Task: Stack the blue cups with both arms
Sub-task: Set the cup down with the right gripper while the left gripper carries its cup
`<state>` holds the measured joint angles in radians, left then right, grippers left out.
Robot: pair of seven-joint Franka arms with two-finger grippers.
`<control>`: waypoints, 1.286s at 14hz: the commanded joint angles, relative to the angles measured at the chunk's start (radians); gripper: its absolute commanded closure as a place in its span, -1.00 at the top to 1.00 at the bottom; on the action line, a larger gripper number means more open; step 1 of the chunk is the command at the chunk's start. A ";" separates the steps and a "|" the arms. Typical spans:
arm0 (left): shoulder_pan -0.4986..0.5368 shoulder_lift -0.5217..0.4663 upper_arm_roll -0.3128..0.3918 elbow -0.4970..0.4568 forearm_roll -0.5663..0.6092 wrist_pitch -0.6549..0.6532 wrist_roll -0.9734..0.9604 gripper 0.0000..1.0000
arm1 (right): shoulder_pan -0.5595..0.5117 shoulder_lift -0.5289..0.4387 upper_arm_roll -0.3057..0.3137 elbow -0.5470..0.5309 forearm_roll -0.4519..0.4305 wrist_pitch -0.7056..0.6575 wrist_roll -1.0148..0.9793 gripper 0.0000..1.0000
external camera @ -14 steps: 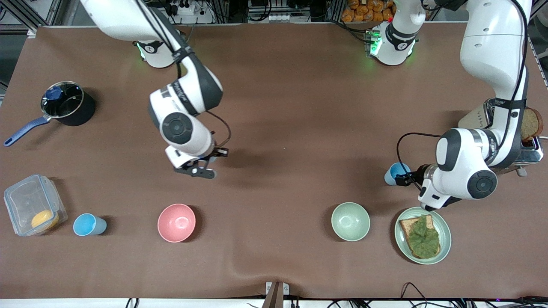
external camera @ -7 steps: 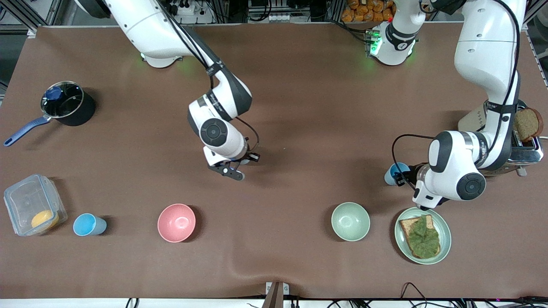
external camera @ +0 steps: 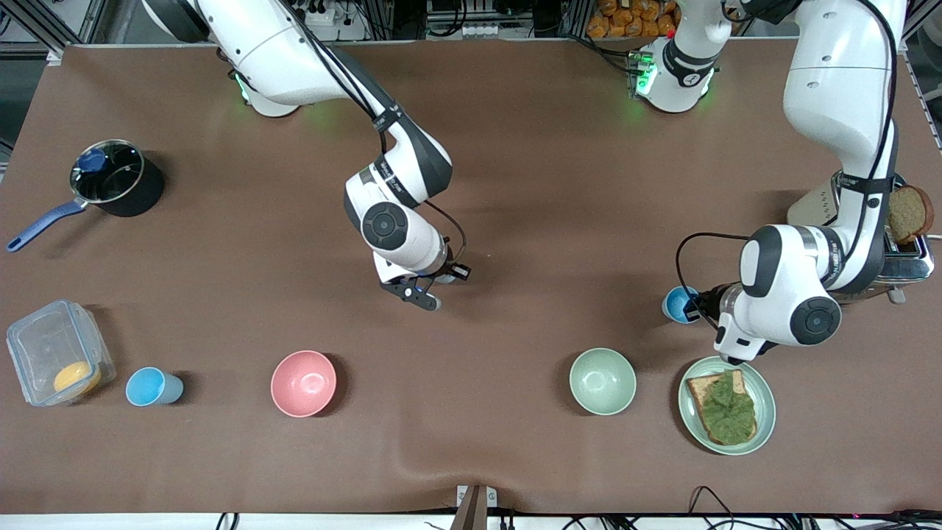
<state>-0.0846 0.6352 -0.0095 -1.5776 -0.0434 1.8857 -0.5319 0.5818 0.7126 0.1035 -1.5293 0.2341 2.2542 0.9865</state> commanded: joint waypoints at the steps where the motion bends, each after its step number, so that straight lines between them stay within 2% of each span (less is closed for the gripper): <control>1: -0.004 -0.064 -0.010 -0.010 0.011 -0.004 -0.025 -1.00 | 0.018 0.030 -0.007 0.032 0.025 0.008 0.017 -0.82; 3: -0.006 -0.081 -0.027 -0.009 0.002 -0.005 -0.025 -1.00 | 0.009 0.012 -0.008 0.034 0.025 0.004 0.026 0.99; 5: -0.001 -0.094 -0.027 -0.007 -0.003 -0.005 -0.025 -1.00 | -0.016 -0.019 -0.015 0.054 0.027 -0.042 0.021 1.00; 8: 0.008 -0.098 -0.029 -0.005 -0.019 -0.005 -0.025 -1.00 | -0.039 -0.056 -0.021 0.116 0.016 -0.192 0.014 1.00; 11: -0.012 -0.109 -0.032 0.007 -0.073 -0.007 -0.043 -1.00 | -0.106 -0.142 -0.031 0.126 0.002 -0.283 0.011 1.00; 14: -0.056 -0.117 -0.093 0.011 -0.073 -0.011 -0.144 -1.00 | -0.180 -0.209 -0.030 0.126 -0.160 -0.356 -0.177 1.00; 18: -0.105 -0.115 -0.229 0.040 -0.069 -0.013 -0.371 -1.00 | -0.362 -0.281 -0.030 0.124 -0.167 -0.499 -0.496 1.00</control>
<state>-0.1700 0.5342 -0.1969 -1.5482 -0.1041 1.8850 -0.8112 0.3075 0.4727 0.0556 -1.3808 0.0800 1.7953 0.6353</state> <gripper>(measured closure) 0.969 0.000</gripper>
